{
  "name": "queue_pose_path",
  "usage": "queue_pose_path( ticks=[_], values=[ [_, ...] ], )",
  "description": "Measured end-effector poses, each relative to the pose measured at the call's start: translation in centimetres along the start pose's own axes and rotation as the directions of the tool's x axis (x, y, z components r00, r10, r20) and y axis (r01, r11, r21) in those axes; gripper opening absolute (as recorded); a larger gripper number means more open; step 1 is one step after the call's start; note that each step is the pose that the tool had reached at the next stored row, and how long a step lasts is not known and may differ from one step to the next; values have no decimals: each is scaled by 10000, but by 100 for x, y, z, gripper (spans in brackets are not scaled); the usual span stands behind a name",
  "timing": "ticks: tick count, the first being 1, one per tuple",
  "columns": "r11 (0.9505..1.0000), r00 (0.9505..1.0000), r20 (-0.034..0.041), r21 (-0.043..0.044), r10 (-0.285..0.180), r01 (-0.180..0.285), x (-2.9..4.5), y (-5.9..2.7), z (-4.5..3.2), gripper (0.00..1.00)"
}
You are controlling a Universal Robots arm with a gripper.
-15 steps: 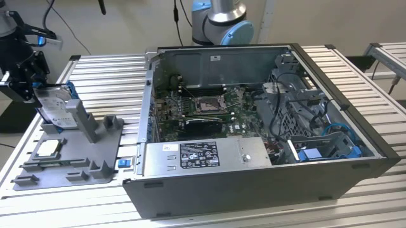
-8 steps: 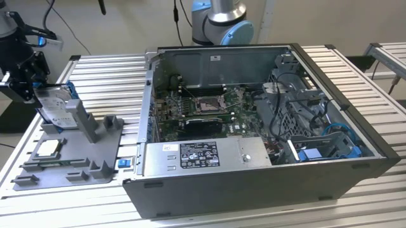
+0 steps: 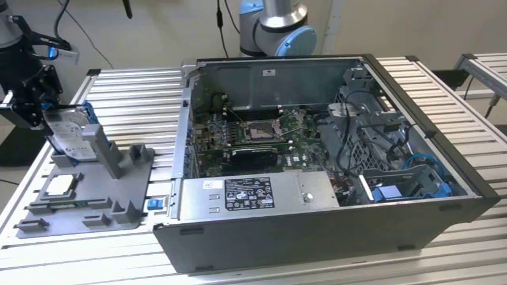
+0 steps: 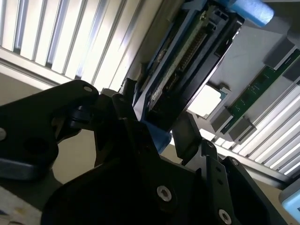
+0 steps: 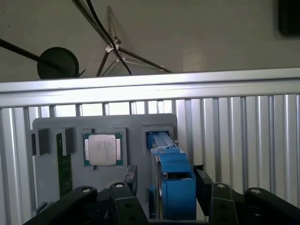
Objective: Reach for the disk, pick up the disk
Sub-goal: 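Pick up the disk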
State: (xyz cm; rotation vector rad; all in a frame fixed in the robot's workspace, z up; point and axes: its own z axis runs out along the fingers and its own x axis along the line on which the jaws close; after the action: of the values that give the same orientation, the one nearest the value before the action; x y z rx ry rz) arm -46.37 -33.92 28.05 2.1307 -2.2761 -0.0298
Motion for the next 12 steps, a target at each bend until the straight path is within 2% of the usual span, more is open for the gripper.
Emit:
queue_pose_path(
  ticks=[12],
  values=[
    [9998,9998,2,10,-192,192,-1,-2,104,100]
  ],
)
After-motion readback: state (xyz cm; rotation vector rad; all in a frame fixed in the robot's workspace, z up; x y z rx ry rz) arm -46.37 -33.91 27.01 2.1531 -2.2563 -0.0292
